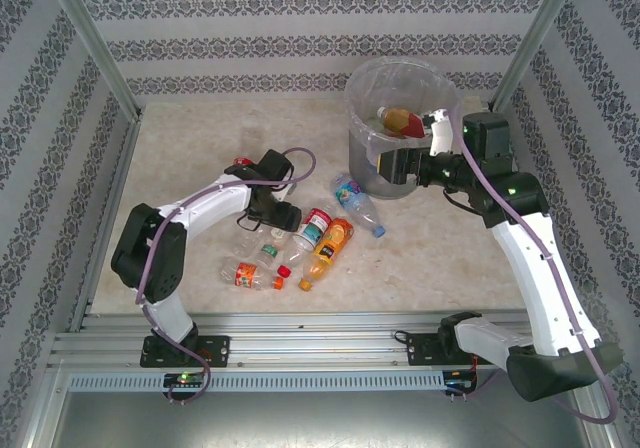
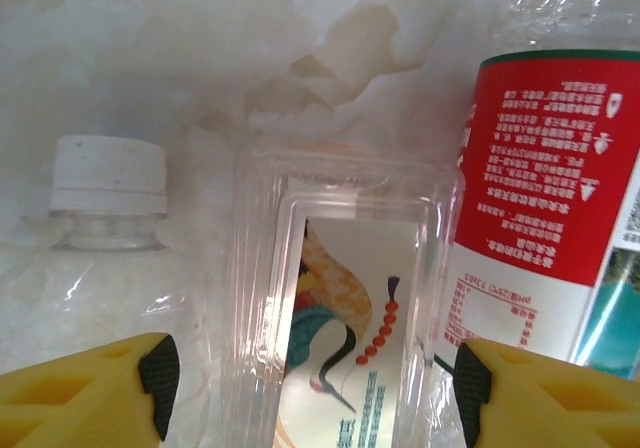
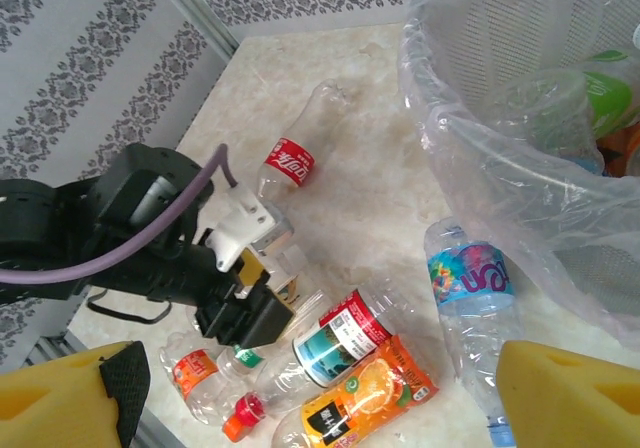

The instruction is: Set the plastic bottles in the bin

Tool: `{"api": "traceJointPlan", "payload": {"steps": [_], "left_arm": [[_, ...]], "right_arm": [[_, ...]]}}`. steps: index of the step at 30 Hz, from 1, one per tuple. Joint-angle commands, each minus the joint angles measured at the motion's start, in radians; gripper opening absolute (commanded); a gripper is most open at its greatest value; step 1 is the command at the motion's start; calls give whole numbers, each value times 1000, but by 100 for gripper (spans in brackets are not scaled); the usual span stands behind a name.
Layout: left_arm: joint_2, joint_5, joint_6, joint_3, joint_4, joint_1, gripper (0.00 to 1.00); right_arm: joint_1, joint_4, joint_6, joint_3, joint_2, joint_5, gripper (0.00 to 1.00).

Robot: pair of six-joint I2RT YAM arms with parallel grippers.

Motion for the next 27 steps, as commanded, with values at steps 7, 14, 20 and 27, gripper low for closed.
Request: {"api": "traceJointPlan", "payload": {"steps": [7,14,20,27], "left_arm": [[82,-33,-35,37,11,-21,78],[105,-42,-27,53,6,-27,67],[97,-55,-18,79,-14,-39,67],[114,-79,-16,92,-28,-44,68]], "right_arm": [[18,44,30,-39,-19,-25,90],[20,46,32,-55,-25,-11,90],[21,49,35,-62,-23,-9,90],[22,48,37,-72,-27,-5,90]]}}
